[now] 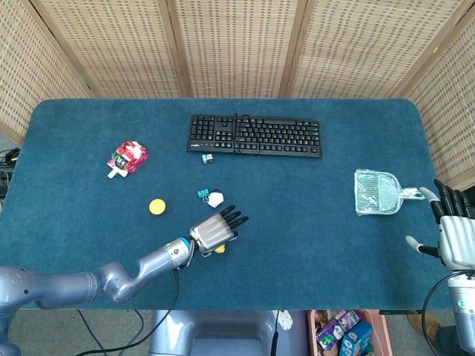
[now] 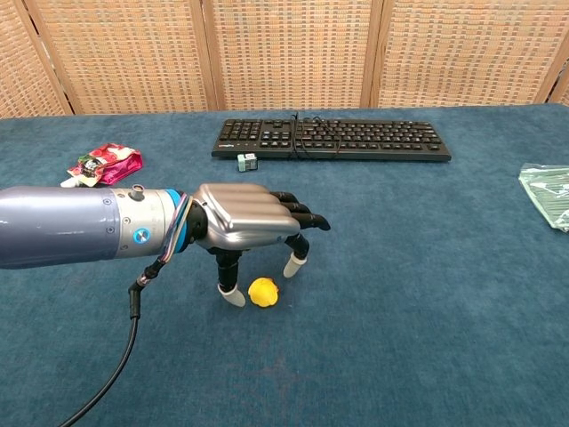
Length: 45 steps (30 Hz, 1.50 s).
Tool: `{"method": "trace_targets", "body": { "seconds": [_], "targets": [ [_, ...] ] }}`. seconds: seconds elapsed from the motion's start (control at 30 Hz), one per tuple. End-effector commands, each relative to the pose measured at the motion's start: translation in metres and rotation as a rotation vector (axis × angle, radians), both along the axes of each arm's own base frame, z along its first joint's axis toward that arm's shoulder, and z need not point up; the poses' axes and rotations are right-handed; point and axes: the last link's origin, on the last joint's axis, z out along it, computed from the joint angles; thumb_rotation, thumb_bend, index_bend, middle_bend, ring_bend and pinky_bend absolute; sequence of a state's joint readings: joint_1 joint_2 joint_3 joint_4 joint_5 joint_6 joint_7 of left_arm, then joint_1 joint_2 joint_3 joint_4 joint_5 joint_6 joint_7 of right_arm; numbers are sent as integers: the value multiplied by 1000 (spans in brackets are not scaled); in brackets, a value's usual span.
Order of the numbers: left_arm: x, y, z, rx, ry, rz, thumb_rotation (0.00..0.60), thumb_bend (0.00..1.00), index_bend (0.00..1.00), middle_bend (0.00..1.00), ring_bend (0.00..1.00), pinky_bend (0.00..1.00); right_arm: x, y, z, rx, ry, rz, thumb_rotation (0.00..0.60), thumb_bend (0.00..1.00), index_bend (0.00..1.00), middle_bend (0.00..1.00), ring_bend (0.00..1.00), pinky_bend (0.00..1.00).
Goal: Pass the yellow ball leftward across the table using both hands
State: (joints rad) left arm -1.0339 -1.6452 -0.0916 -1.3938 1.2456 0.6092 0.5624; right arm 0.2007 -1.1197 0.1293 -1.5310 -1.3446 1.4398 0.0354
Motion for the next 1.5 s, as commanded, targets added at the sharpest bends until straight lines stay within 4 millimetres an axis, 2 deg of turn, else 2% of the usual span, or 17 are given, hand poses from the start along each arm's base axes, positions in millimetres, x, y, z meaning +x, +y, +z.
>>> {"method": "trace_targets", "body": {
  "seconds": [0.03,0.27,0.4,0.57,0.83,1.03,1.2,1.27,1.37,1.5],
  "targets": [
    [0,0,-2,1,4,-1,600,153,410,0,0,0,0,0,0,1,-1,-1,600,0,0,0,0,0],
    [1,-2,-10,-8,10,-2,600,173,446,0,0,0,0,0,1,1,-7,-2,600,0,0,0,0,0],
    [2,-2,-12,-5,10,-2,600,205,514,0,0,0,-1,0,2,2,-10,-6,600,0,0,0,0,0],
    [3,-1,-12,-4,5,1,600,255,552,0,0,0,-2,0,2,4,-14,-6,600,0,0,0,0,0],
    [3,2,-7,11,-3,1,600,272,577,0,0,0,-1,0,2,6,-15,-7,600,0,0,0,0,0],
    [5,17,17,78,-35,9,600,274,581,0,0,0,-1,0,1,12,-16,-7,600,0,0,0,0,0],
    [-12,41,59,174,-69,100,600,280,580,0,0,0,0,0,0,19,-17,-3,600,0,0,0,0,0],
    [-24,48,72,199,-69,144,600,284,580,0,0,0,1,0,0,20,-20,0,600,0,0,0,0,0],
    [-54,57,93,245,-49,223,600,286,580,0,0,0,2,0,-1,24,-21,4,600,0,0,0,0,0],
    [-83,63,103,268,-15,281,600,288,580,0,0,0,3,0,-3,30,-21,0,600,0,0,0,0,0]
  ]
}}
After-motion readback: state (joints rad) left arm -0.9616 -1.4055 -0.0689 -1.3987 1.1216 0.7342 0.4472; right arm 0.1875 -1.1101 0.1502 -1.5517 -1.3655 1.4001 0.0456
